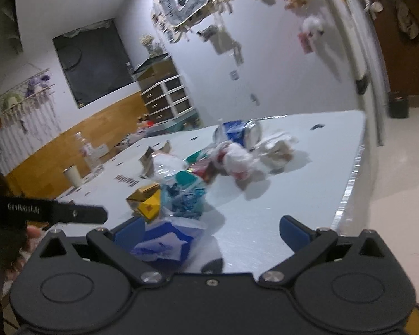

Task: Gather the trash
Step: 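Move both tools toward the trash pile on the counter, then grasp the clear bag with teal cap with left tool while right tool grasps blue bag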

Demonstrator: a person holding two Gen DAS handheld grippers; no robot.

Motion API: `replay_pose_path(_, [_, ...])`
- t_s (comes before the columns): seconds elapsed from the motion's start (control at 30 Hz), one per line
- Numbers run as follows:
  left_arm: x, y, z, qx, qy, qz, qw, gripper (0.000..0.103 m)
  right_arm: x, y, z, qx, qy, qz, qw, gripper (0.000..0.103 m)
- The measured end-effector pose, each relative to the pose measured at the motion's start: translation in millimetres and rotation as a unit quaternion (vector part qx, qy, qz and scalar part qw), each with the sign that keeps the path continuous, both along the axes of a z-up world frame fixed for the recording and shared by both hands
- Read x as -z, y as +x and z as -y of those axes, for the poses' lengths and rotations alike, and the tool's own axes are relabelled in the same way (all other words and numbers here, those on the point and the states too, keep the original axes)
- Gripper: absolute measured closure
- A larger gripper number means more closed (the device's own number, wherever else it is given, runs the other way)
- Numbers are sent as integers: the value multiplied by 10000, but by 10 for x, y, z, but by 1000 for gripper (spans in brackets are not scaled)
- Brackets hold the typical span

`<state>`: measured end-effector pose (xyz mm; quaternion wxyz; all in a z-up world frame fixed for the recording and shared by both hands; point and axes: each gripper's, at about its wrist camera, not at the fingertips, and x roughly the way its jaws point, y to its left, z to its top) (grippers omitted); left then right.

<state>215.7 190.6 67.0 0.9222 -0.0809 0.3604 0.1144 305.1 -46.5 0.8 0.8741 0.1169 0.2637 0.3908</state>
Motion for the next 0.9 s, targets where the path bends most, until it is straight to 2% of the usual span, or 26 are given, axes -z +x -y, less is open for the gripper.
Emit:
replay_pose_path(0.1, [-3, 141, -14, -22, -13, -83, 10000, 0, 84, 112, -115, -235, 125, -164, 9995, 1])
replay_pose_path(0.2, [36, 289, -13, 15, -81, -172, 9998, 0, 154, 197, -208, -580, 283, -277, 9975, 13])
replay_pose_path(0.27, [70, 375, -21, 163, -302, -137, 9993, 0, 182, 217, -267, -793, 315, -245, 9961, 19])
replay_pose_path(0.4, [132, 507, -35, 340, -777, -6, 9964, 0, 228, 238, -331, -1050, 325, -213, 9937, 42])
replay_pose_path(0.53, [187, 645, 66, 386, -594, -8, 9975, 0, 285, 232, -309, -1243, 241, -260, 9916, 69])
replay_pose_path(0.63, [265, 750, 122, 621, -678, -39, 9958, 0, 300, 193, -213, -1340, 221, -250, 9904, 87])
replay_pose_path(0.73, [342, 853, 170, 729, -737, -147, 9945, 0, 294, 154, -116, -1381, 184, -214, 9900, 93])
replay_pose_path(0.9, [426, 982, 221, 713, -496, -370, 9955, 0, 260, 75, 48, -1411, 109, -93, 9899, 93])
